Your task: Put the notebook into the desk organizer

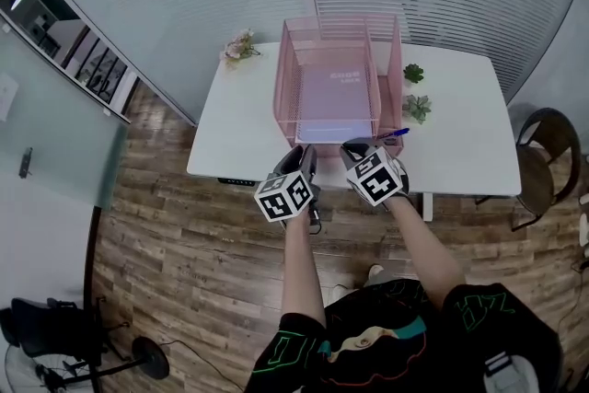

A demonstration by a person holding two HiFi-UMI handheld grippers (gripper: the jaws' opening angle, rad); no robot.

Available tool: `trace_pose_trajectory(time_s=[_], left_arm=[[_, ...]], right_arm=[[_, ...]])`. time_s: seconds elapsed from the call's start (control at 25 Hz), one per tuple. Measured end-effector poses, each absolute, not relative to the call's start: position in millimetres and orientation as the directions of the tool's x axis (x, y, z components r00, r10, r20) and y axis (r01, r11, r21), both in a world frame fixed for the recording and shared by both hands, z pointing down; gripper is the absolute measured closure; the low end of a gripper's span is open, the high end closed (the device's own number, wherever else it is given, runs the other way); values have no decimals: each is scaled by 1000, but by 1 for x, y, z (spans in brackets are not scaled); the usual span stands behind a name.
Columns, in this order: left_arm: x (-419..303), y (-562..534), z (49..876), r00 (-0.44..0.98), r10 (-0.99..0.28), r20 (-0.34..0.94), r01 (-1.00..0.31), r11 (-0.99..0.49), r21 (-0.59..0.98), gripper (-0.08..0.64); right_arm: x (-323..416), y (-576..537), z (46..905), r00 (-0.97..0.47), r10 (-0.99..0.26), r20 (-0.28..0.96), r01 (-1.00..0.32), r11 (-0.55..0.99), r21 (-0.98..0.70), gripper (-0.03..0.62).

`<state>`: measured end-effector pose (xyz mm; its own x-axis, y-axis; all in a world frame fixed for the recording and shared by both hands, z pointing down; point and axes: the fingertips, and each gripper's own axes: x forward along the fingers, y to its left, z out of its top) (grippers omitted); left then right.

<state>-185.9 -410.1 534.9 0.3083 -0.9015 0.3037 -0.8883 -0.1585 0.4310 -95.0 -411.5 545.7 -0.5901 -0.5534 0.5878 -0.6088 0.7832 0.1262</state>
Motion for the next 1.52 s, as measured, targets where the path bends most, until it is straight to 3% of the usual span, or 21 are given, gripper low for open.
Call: trace_pose_trajectory(time_s=[0.12,0.32,0.48,0.6,0.72,0.92,1.2,1.52], left_arm=[[-183,-417,541,233,-879,415,-966,-159,204,557],[-175,-429,535,166,-847,504,-964,-247,-97,568],[-170,-438,529,146,-834,532,-941,-283,-186,566],[-171,-430,526,146,-842,520,-954,-259,-152,566],[-172,-416,519,176,-871,459,-975,-218,-41,566],[-182,-384,483,199,-943,267,-980,-194,47,566],[-209,-335,400,102,-995,3,-995,-102,-7,565],[-222,-274,375,-40,-991,-130,-999,44,-30,566]], right_arm=[[-98,-417,542,-583,-563,586,-610,780,142,575],[-98,-426,542,-573,-575,584,-621,770,149,577],[-103,-431,538,-589,-575,568,-618,773,142,584],[-102,-426,535,-627,-569,532,-633,771,78,584],[-99,-417,522,-679,-565,468,-643,766,-8,584],[-99,-399,471,-770,-583,258,-619,780,-86,589],[-103,-366,412,-815,-574,77,-579,813,-61,590],[-102,-325,395,-790,-613,-11,-612,789,-48,589]])
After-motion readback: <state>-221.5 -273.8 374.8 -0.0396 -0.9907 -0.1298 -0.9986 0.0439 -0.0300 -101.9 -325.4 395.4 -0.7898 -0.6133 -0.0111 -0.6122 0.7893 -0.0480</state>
